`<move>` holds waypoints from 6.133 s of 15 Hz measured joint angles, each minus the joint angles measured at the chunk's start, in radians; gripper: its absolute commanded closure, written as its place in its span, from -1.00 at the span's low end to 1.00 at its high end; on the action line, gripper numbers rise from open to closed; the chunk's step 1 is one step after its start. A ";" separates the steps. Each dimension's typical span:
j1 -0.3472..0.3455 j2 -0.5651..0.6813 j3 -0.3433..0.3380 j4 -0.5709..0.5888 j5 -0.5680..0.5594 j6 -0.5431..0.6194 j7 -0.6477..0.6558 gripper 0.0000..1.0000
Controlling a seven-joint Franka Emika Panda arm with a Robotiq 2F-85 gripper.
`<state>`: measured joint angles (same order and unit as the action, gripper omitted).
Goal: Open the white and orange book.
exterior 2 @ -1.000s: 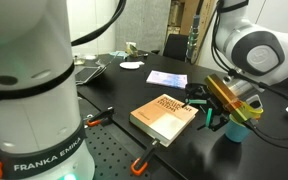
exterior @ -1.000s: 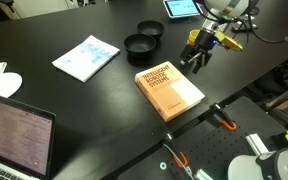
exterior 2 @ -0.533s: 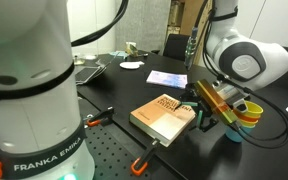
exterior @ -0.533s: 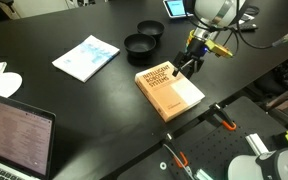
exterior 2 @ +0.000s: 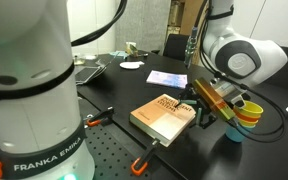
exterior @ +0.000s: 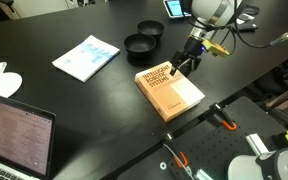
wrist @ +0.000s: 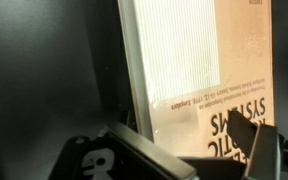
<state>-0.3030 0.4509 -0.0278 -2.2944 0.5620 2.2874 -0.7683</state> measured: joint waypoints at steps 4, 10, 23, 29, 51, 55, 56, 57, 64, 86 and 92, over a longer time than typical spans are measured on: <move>0.009 -0.020 0.007 -0.012 0.000 0.020 0.015 -0.46; 0.026 -0.028 0.008 -0.028 -0.005 0.079 0.054 0.44; 0.064 -0.201 0.007 -0.128 -0.145 0.146 0.194 0.73; 0.092 -0.306 0.006 -0.135 -0.209 -0.001 0.248 0.78; 0.507 -0.746 0.121 -0.461 -0.170 0.000 0.291 0.73; 0.564 -0.766 0.109 -0.472 -0.109 -0.016 0.268 0.69; 0.569 -0.766 0.102 -0.471 -0.103 -0.031 0.257 0.72; 0.571 -0.765 0.094 -0.470 -0.101 -0.044 0.246 0.73; 0.562 -0.755 0.053 -0.435 -0.120 -0.275 0.235 -0.35; 0.358 -0.544 -0.045 -0.308 -0.107 -0.347 0.102 -1.00; 0.358 -0.547 -0.039 -0.307 -0.107 -0.347 0.102 -1.00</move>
<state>0.0553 -0.0963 -0.0663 -2.6017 0.4545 1.9400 -0.6665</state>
